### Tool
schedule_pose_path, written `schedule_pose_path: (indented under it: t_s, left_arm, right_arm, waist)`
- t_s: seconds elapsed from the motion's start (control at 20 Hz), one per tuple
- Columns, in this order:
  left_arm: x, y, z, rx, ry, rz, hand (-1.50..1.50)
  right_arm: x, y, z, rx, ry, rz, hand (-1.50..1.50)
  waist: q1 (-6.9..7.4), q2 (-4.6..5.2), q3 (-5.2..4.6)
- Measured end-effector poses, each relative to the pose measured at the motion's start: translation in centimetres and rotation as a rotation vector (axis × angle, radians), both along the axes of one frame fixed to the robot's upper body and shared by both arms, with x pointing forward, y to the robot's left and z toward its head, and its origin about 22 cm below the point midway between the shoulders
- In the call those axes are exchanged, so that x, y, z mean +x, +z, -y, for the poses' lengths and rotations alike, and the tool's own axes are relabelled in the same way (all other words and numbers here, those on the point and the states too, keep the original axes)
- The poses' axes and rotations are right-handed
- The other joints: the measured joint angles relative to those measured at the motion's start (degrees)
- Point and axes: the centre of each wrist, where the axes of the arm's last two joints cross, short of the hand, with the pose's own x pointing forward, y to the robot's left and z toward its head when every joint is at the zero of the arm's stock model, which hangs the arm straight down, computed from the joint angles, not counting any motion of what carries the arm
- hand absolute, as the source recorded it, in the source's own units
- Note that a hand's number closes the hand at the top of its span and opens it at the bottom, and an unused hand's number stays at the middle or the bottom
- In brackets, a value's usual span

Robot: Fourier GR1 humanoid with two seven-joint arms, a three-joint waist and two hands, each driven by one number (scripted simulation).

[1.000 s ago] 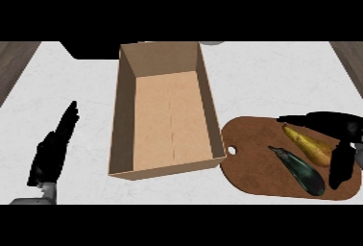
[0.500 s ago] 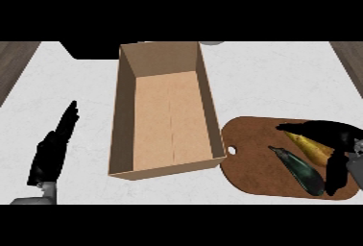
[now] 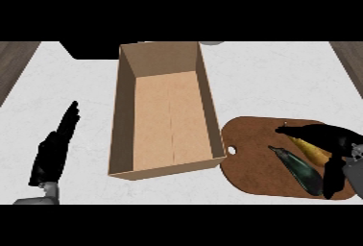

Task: Pick the eggplant from the cutting board and place it in the cardboard box

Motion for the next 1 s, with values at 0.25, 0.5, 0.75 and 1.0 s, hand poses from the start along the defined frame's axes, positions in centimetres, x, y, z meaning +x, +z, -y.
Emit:
schedule_pose_path:
  t_s: [0.25,0.5,0.75,1.0]
  left_arm:
    - [-0.6,0.4,-0.2,-0.003,-0.005,0.000,0.00]
    - [-1.0,-0.1,-0.4,0.001,-0.008,-0.001,0.00]
    - [-0.8,-0.3,-0.7,0.002,-0.009,0.004,0.00]
    - [-0.5,0.5,-0.7,0.005,-0.007,0.002,0.00]
  right_arm:
    - [-0.1,-1.3,-0.7,0.006,-0.008,0.004,-1.50]
    - [-0.4,-2.6,-1.0,0.007,-0.009,0.006,-1.50]
    - [-0.7,-3.2,-1.1,0.002,0.015,0.010,-1.50]
    - [-0.7,-3.1,-0.5,-0.001,0.029,-0.001,1.50]
  waist:
    - [0.07,-0.07,-0.09]
    - [0.08,-0.19,-0.21]
    - [0.09,-0.29,-0.30]
    - [0.22,-0.44,-0.40]
